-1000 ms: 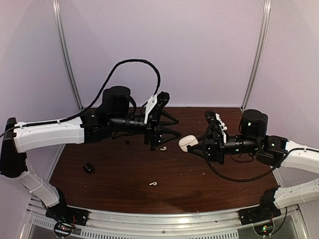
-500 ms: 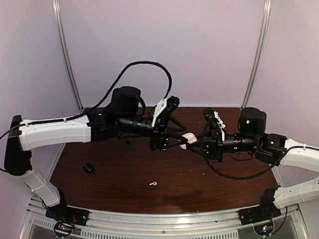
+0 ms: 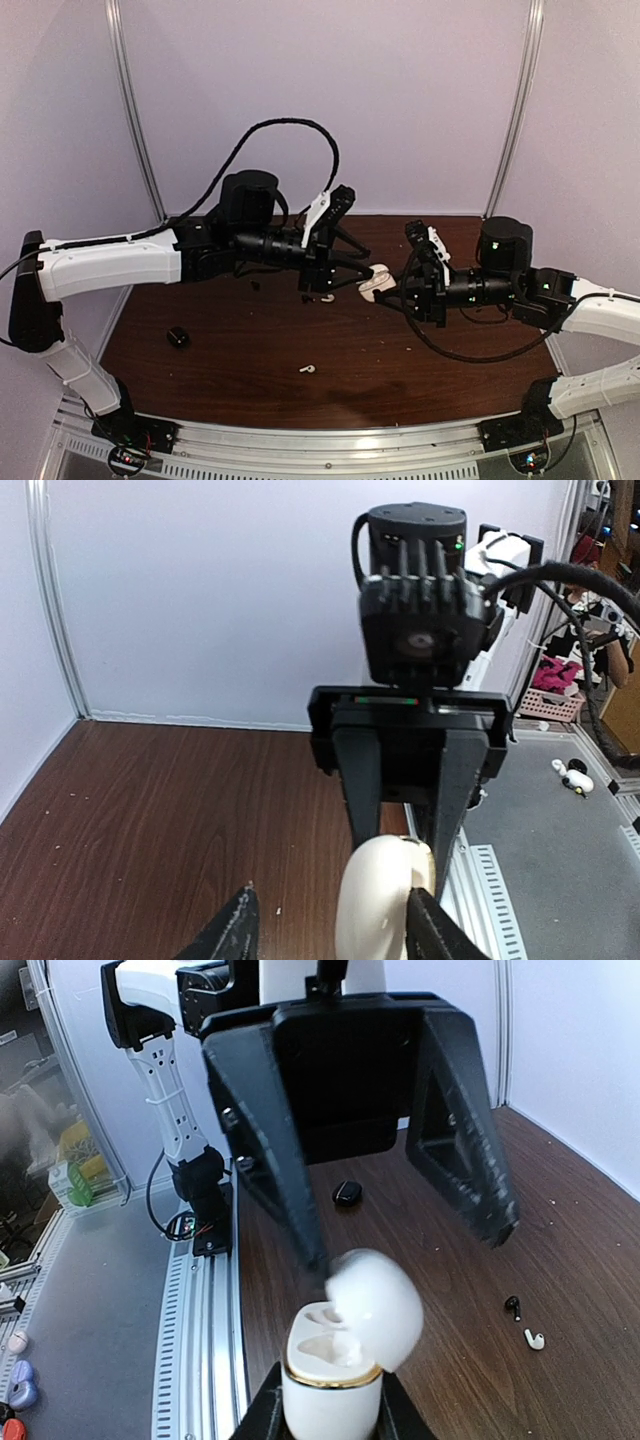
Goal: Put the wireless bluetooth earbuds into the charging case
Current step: Open the charging case, then pick up the right earbud from the center of the board, then place the right earbud in the right side groove of the charging case.
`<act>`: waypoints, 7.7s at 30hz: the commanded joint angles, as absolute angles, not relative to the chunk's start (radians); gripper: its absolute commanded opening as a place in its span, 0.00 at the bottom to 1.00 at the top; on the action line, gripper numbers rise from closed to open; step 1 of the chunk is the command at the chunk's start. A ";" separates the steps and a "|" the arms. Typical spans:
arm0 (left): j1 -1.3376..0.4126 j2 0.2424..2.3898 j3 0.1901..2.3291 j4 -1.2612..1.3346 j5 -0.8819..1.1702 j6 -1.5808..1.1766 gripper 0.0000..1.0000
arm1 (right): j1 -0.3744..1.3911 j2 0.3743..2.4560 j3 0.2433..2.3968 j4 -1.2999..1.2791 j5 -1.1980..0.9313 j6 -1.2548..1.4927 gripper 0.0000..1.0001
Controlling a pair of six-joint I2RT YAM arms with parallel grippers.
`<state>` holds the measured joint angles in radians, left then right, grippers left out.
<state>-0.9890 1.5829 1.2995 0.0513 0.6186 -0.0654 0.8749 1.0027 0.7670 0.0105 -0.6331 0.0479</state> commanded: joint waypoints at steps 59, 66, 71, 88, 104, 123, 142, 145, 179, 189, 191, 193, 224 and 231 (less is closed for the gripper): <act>-1.054 2.060 1.570 -0.947 0.151 0.089 0.51 | 0.894 0.799 0.732 -0.085 -0.624 0.012 0.00; -1.082 2.137 1.660 -1.020 0.070 0.061 0.47 | 0.894 0.786 0.730 -0.094 -0.629 -0.001 0.00; -1.105 2.173 1.689 -1.047 0.028 0.045 0.45 | 0.894 0.779 0.720 -0.103 -0.628 -0.022 0.00; -1.125 2.207 1.706 -1.083 -0.026 0.025 0.27 | 0.894 0.755 0.710 -0.106 -0.617 -0.031 0.00; -1.014 1.858 1.567 -0.759 -0.074 -0.048 0.19 | 0.894 0.748 0.670 -0.004 -0.522 -0.019 0.00; -1.092 1.252 1.239 -0.012 0.104 0.096 0.12 | 0.899 0.926 0.551 0.568 -0.515 -0.077 0.00; -1.229 1.352 1.209 0.276 0.123 0.132 0.08 | 0.928 0.988 0.504 0.816 -0.470 -0.058 0.00; -1.233 1.376 1.217 0.306 0.117 0.132 0.08 | 0.935 0.999 0.504 0.836 -0.452 -0.044 0.00; -1.244 1.529 1.291 0.363 0.145 0.040 0.05 | 0.962 1.003 0.486 0.833 -0.409 -0.021 0.00; -1.249 1.557 1.303 0.343 0.143 0.035 0.06 | 0.965 0.982 0.478 0.840 -0.402 -0.022 0.00; -1.249 1.561 1.303 0.333 0.137 0.031 0.06 | 0.963 0.972 0.475 0.842 -0.399 -0.022 0.00; -1.249 1.562 1.300 0.324 0.137 0.033 0.07 | 0.964 0.963 0.473 0.846 -0.397 -0.021 0.00; -1.249 1.562 1.344 0.176 0.018 0.053 0.34 | 0.963 0.927 0.427 0.893 -0.396 0.000 0.00; -1.249 1.528 1.315 0.171 0.053 0.063 0.46 | 0.963 0.922 0.408 0.904 -0.371 0.032 0.00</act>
